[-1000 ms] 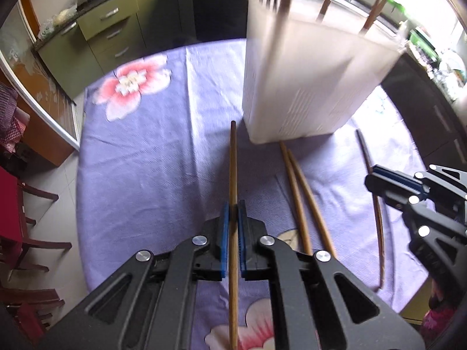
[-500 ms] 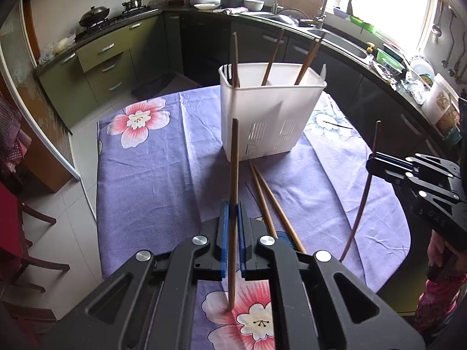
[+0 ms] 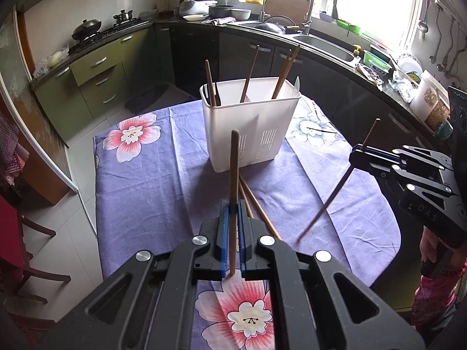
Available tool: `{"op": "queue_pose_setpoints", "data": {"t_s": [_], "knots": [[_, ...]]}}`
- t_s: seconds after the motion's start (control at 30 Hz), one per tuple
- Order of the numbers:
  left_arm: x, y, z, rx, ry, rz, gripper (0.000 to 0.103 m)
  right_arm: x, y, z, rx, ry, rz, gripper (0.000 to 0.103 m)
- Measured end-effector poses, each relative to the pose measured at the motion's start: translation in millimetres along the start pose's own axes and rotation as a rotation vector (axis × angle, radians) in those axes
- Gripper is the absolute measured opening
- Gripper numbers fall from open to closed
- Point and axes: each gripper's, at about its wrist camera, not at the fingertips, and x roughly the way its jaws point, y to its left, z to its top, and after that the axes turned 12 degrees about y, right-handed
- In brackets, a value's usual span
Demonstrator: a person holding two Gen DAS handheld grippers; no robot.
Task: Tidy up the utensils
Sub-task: 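Lift the chopsticks with both tools and drop them into the white holder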
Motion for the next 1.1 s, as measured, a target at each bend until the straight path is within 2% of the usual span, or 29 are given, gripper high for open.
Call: {"op": "queue_pose_setpoints", "data": {"t_s": [0.4,0.77,0.97,1.1], "knots": [[-27,-14,38,0.027,-0.053,-0.019,0.006,-32,-2,45,-0.001,-0.074,0.005,0.006],[-99,-33,100,0.049,-0.233,-0.014,0.006,-86,-8,114,0.017,-0.243,0.008,0.006],[-109,-38,131,0.028,-0.315,0.039,0.006,-94,-20,152,0.044,-0.325,0.004,0.006],[-100,-33,150,0.000,-0.332,0.058,0.006,-82,-27,169,0.054,-0.324,-0.030,0.006]]}}
